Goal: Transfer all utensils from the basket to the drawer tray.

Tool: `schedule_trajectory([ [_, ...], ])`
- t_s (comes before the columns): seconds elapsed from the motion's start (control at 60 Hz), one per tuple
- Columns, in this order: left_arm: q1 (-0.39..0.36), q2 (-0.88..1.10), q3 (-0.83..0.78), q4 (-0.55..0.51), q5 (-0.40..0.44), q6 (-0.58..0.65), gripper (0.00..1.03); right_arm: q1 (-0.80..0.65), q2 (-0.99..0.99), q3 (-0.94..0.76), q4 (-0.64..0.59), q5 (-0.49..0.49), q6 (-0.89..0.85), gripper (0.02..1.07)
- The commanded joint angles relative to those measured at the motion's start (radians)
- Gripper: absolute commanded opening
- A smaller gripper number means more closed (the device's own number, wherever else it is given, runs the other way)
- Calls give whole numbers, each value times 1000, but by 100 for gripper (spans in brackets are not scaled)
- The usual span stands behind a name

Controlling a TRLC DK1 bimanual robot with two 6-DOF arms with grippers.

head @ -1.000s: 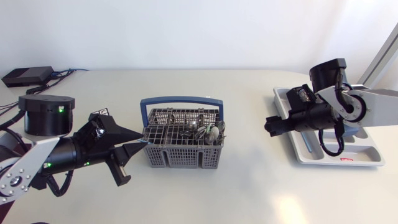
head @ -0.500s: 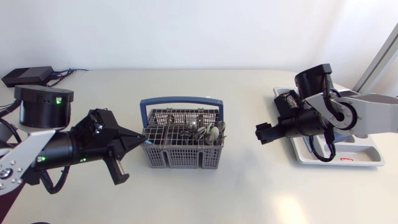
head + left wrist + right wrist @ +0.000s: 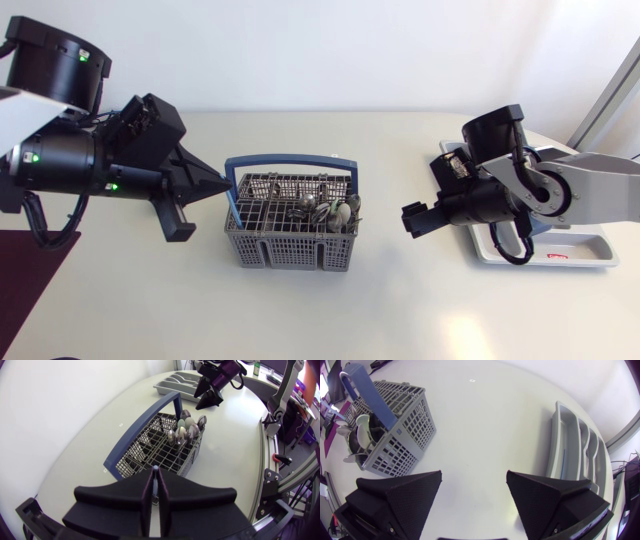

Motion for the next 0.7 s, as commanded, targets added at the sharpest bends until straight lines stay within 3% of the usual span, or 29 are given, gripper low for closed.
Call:
schedule_trajectory([
  [0.0,3,18,60,-42,11,13,4,31,-33,-26,-14,2,17,95],
  [0.1,7,11,106,-96,66,-21,4,65,-77,-28,-22,-5,14,95],
  [0.317,-4,-45,137,-105,165,-136,4,172,-206,-22,-26,-27,14,95],
  [0.567,-16,-131,170,-56,169,-253,4,316,-317,-3,-17,-48,14,96],
  [0.683,-42,-148,206,-58,169,-331,4,373,-340,7,-2,-105,14,96],
])
